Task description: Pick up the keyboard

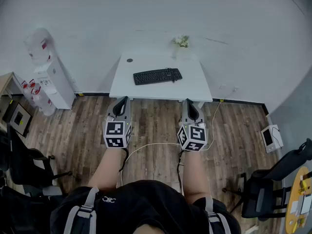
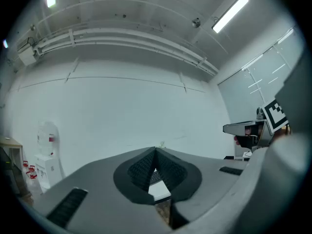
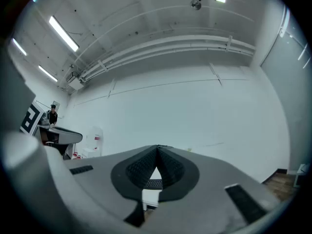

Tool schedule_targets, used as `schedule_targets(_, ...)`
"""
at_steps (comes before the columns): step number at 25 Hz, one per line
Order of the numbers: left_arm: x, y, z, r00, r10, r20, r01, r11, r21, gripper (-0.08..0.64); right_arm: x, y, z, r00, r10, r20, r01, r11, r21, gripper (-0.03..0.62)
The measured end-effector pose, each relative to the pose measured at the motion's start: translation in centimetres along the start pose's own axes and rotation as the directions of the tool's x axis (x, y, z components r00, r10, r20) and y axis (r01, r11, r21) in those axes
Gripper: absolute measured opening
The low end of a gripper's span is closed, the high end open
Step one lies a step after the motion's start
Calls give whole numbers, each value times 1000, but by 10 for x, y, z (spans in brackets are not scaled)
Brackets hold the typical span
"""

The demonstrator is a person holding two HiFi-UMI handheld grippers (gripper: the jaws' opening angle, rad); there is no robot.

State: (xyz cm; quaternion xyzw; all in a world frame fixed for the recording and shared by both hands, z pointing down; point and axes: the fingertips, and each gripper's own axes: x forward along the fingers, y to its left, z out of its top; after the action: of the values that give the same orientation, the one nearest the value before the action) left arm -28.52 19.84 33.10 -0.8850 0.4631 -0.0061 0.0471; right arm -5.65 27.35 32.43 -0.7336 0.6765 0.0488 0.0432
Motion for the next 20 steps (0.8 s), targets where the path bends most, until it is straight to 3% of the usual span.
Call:
schedule_targets(11,17,-25,-4,1000,11,-16,-11,1000,22,11,5,-27,0,1000,2,22,-2,1000,-6,-3)
schedule_targets(20,42,-69,-5,1000,12,-12,-12,999,30,11,9,-71,-1,999,14,43,-13,1000,-24,-2)
